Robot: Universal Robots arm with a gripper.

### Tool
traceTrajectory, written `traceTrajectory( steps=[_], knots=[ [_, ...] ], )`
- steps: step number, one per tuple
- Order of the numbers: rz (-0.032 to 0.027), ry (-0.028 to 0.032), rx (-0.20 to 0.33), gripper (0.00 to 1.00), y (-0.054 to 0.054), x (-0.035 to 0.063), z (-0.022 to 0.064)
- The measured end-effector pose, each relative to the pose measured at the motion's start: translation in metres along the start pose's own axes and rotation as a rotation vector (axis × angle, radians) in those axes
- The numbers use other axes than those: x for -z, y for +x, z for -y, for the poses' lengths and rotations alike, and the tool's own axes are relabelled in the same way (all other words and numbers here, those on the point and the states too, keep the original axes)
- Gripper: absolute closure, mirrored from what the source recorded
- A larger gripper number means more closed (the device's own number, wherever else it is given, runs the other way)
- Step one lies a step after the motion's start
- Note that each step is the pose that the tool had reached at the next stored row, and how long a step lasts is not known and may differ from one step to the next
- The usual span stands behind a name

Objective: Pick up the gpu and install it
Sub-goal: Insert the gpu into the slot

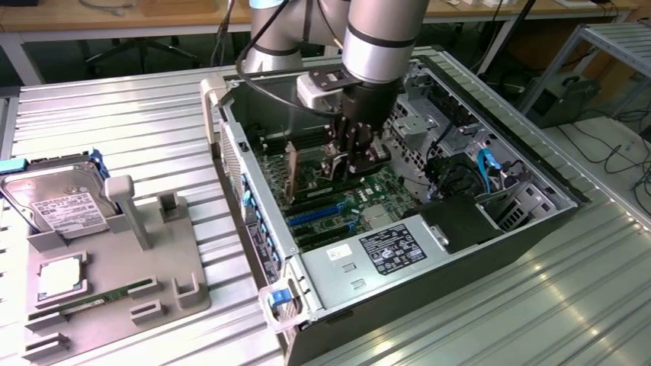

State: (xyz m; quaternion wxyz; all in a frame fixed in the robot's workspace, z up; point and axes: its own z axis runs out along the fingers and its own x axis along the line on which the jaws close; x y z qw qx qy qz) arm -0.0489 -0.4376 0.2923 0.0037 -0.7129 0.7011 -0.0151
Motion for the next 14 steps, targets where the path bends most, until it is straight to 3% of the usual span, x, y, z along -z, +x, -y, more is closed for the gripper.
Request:
traceTrajectory(
  steps=[3,8,14],
  knots=[
    [0.0014,0.0000,0.000,0.72,-0.0001,-0.0021,-0.0050],
    [0.0251,0.0004,-0.001,0.72,0.0009,-0.0033,-0.0058],
    [0.0259,0.0004,-0.001,0.72,0.0056,-0.0054,-0.0065]
  ],
)
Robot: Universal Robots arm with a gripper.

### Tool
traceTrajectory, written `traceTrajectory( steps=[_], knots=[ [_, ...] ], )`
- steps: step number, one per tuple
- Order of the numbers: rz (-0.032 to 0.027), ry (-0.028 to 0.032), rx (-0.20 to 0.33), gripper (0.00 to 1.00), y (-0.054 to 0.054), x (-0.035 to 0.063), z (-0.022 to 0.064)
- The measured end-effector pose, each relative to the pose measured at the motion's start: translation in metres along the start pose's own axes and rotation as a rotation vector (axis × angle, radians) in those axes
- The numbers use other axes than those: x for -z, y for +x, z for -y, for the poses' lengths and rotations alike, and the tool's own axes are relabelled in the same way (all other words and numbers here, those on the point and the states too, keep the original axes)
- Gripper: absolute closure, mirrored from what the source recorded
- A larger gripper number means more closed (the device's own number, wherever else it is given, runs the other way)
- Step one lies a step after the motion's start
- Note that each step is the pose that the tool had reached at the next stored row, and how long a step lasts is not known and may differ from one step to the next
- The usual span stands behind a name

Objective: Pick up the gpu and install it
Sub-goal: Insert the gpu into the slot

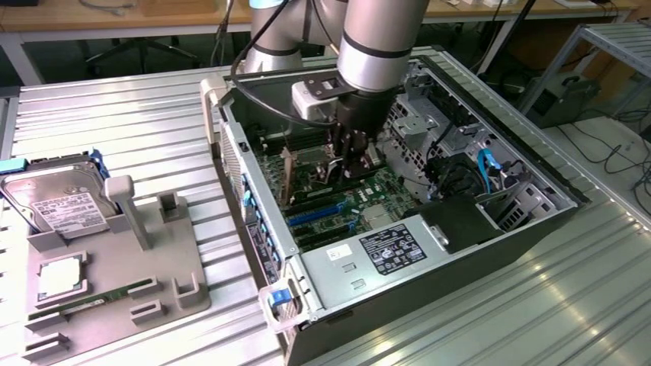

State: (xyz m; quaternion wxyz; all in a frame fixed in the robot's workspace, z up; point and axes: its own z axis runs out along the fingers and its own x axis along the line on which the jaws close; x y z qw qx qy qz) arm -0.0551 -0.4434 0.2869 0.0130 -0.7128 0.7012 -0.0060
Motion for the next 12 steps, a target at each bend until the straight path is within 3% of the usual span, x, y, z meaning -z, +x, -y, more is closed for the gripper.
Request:
traceTrajectory(
  steps=[12],
  knots=[
    [0.0000,0.0000,0.000,0.72,0.003,-0.0085,-0.0104]
  ],
)
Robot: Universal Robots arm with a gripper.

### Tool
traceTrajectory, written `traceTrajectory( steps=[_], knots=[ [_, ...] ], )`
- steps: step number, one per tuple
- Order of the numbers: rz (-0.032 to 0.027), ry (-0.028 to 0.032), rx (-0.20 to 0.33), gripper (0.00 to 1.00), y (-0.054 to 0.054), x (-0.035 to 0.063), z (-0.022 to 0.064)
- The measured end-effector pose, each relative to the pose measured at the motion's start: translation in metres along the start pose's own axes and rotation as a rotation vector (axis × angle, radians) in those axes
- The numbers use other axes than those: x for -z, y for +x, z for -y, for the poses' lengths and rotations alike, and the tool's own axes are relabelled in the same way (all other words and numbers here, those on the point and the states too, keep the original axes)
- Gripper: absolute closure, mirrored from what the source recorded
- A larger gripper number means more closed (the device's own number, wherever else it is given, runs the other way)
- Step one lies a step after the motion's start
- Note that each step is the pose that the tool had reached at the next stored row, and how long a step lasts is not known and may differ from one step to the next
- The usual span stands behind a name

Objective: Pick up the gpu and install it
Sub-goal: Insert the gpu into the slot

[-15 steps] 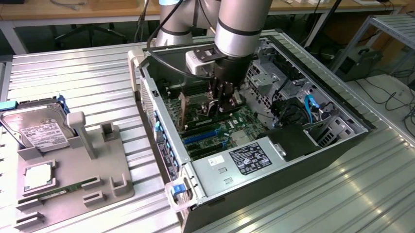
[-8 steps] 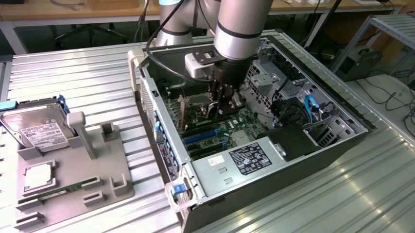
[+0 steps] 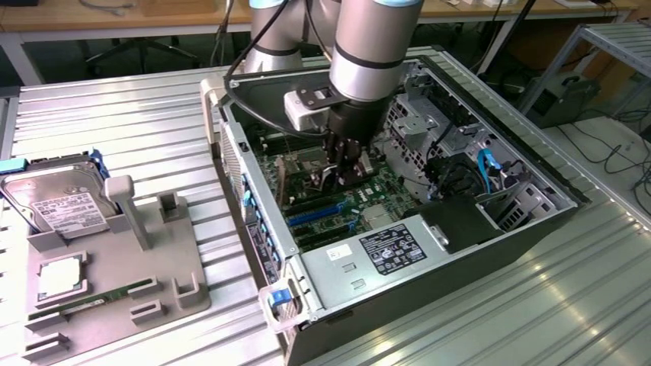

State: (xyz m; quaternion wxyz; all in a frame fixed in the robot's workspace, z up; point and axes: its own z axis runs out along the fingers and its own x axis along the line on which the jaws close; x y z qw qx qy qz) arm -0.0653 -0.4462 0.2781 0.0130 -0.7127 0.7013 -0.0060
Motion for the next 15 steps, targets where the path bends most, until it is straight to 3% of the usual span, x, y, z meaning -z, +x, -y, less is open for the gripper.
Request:
traceTrajectory(
  steps=[15],
  knots=[
    [0.0000,0.0000,0.000,0.72,0.005,-0.0112,-0.0109]
  ],
)
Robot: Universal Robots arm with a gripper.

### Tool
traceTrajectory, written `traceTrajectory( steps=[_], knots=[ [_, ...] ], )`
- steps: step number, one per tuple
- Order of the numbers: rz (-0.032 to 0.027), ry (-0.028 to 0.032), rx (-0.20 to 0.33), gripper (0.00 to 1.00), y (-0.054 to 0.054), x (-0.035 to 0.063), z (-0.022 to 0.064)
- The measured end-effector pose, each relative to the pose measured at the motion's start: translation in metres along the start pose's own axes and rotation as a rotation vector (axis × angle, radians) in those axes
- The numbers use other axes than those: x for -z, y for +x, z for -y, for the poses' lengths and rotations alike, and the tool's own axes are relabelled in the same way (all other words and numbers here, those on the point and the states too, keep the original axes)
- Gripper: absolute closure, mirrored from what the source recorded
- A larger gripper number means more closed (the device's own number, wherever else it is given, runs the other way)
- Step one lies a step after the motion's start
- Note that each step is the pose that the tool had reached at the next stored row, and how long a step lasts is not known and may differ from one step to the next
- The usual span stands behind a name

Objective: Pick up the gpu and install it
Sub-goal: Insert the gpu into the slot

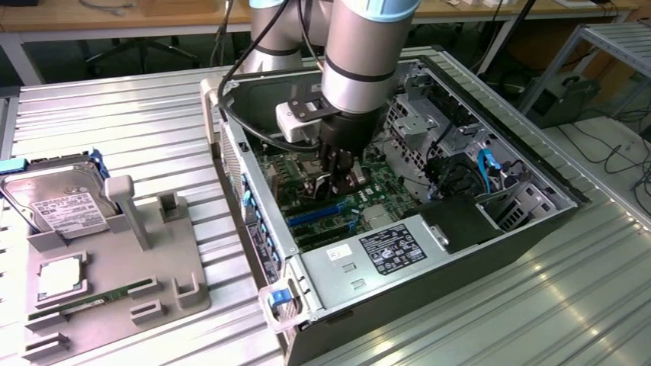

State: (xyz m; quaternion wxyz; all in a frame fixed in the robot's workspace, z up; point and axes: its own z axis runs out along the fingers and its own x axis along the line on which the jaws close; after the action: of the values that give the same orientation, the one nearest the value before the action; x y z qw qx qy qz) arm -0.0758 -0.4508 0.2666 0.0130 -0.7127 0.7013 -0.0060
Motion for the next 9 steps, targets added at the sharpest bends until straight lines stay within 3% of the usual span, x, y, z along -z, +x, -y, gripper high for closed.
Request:
traceTrajectory(
  steps=[9],
  knots=[
    [0.0001,0.0000,0.000,0.72,0.0042,-0.0065,-0.0038]
  ],
)
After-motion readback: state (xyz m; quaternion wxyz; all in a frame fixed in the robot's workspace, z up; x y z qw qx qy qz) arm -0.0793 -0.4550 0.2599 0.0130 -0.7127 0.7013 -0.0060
